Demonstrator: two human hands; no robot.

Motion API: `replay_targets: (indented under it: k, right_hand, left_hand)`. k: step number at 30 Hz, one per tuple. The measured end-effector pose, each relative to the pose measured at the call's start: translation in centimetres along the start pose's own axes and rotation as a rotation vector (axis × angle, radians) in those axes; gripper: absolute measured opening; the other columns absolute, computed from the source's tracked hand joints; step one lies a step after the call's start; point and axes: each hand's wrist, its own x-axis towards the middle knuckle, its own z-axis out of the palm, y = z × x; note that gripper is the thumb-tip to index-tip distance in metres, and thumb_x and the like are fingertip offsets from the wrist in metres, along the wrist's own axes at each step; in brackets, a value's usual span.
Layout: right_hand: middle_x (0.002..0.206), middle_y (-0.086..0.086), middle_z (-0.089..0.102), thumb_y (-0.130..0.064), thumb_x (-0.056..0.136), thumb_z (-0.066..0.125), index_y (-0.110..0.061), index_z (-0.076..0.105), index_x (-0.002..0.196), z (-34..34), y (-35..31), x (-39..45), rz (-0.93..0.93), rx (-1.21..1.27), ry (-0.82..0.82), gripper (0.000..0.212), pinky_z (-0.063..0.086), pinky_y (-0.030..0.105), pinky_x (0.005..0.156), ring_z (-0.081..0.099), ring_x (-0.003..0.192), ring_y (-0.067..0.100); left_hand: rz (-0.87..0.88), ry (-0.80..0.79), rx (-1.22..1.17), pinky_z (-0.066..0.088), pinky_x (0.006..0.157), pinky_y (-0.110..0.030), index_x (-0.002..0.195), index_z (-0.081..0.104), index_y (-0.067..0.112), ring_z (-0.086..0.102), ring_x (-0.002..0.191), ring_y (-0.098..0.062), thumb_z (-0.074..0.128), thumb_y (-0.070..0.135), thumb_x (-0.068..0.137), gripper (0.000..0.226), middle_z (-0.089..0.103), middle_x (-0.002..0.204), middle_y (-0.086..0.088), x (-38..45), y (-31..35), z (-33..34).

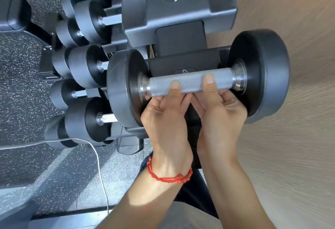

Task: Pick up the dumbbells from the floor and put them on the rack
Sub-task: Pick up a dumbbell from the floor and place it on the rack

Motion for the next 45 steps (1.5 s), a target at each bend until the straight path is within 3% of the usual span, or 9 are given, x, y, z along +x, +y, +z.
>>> replay_targets:
  k: [12, 15, 18, 22, 25, 28, 30, 36, 45]
  right_hand:
    - [0.078, 0.017, 0.055, -0.019, 0.085, 0.063, 0.022, 0.047, 0.094, 0.4, -0.1, 0.1, 0.007, 0.023, 0.027, 0.044, 0.058, 0.03, 0.076, 0.062, 0.077, 0.024]
    - [0.076, 0.016, 0.057, -0.018, 0.085, 0.063, 0.01, 0.056, 0.088, 0.5, 0.0, 0.1, 0.017, 0.031, 0.025, 0.03, 0.057, 0.028, 0.073, 0.063, 0.076, 0.022]
    - [0.072, 0.013, 0.061, -0.018, 0.085, 0.063, 0.002, 0.059, 0.09, 0.5, 0.0, -0.2, 0.018, 0.052, 0.011, 0.021, 0.057, 0.029, 0.074, 0.064, 0.076, 0.022]
    - [0.072, 0.008, 0.066, -0.016, 0.085, 0.063, 0.013, 0.056, 0.101, 0.3, 0.0, -0.3, 0.029, 0.096, 0.007, 0.034, 0.058, 0.032, 0.078, 0.068, 0.08, 0.023]
    - [0.083, 0.007, 0.07, -0.014, 0.084, 0.064, 0.009, 0.053, 0.115, 0.0, -0.1, -0.7, 0.056, 0.126, 0.018, 0.04, 0.057, 0.032, 0.079, 0.07, 0.087, 0.022]
    - [0.094, 0.01, 0.073, -0.011, 0.085, 0.062, 0.003, 0.056, 0.114, -0.7, -0.1, -1.2, 0.071, 0.157, -0.009, 0.033, 0.057, 0.031, 0.079, 0.07, 0.088, 0.02]
    - [0.096, 0.011, 0.073, -0.009, 0.085, 0.061, 0.001, 0.058, 0.114, -1.2, -0.2, -1.3, 0.078, 0.165, -0.022, 0.03, 0.057, 0.03, 0.078, 0.07, 0.088, 0.02]
    - [0.097, 0.008, 0.073, -0.011, 0.091, 0.052, -0.01, 0.06, 0.106, -3.3, -0.2, -1.8, 0.074, 0.115, -0.11, 0.017, 0.057, 0.027, 0.077, 0.07, 0.091, 0.018]
    - [0.086, 0.007, 0.075, -0.01, 0.093, 0.046, -0.008, 0.063, 0.098, -5.9, 1.1, -3.6, 0.06, 0.017, -0.273, 0.018, 0.055, 0.023, 0.073, 0.07, 0.087, 0.021]
  left_hand:
    - [0.055, 0.018, 0.023, 0.056, 0.072, -0.02, 0.109, 0.056, -0.015, 0.066, 0.099, -0.03, 0.058, 0.012, 0.086, 0.036, 0.067, 0.103, -0.028, 0.7, -0.5, -0.1]
    - [0.056, -0.022, 0.024, 0.056, 0.076, -0.021, 0.11, 0.057, -0.012, 0.066, 0.101, -0.029, 0.057, 0.011, 0.087, 0.032, 0.068, 0.105, -0.025, 0.7, -0.7, -0.4]
    - [0.046, -0.04, 0.025, 0.056, 0.078, -0.023, 0.105, 0.057, -0.013, 0.067, 0.099, -0.028, 0.057, 0.01, 0.087, 0.029, 0.068, 0.102, -0.024, 0.7, -0.7, -0.6]
    - [0.048, -0.069, 0.017, 0.056, 0.076, -0.021, 0.095, 0.059, -0.005, 0.068, 0.09, -0.023, 0.056, 0.009, 0.088, 0.015, 0.068, 0.087, -0.016, 0.5, -0.7, -0.8]
    - [0.06, -0.091, 0.009, 0.056, 0.08, -0.024, 0.101, 0.06, -0.006, 0.068, 0.096, -0.025, 0.053, 0.008, 0.09, 0.02, 0.068, 0.097, -0.018, 0.2, -0.9, -1.2]
    - [0.071, -0.087, -0.006, 0.056, 0.083, -0.027, 0.118, 0.055, -0.005, 0.067, 0.101, -0.025, 0.051, 0.007, 0.091, 0.031, 0.066, 0.112, -0.02, -0.6, -1.3, -1.4]
    - [0.083, -0.056, -0.02, 0.056, 0.082, -0.026, 0.123, 0.052, -0.002, 0.068, 0.098, -0.022, 0.051, 0.007, 0.09, 0.034, 0.068, 0.11, -0.017, -1.1, -1.5, -1.5]
    - [0.169, -0.03, 0.058, 0.056, 0.074, -0.021, 0.1, 0.062, 0.013, 0.069, 0.096, -0.016, 0.053, 0.014, 0.091, 0.013, 0.072, 0.099, -0.006, -2.6, -2.2, -2.3]
    - [0.342, 0.055, 0.183, 0.052, 0.076, -0.02, 0.091, 0.067, 0.018, 0.065, 0.094, -0.013, 0.052, 0.015, 0.091, 0.015, 0.071, 0.09, 0.004, -4.9, -3.8, -5.2]
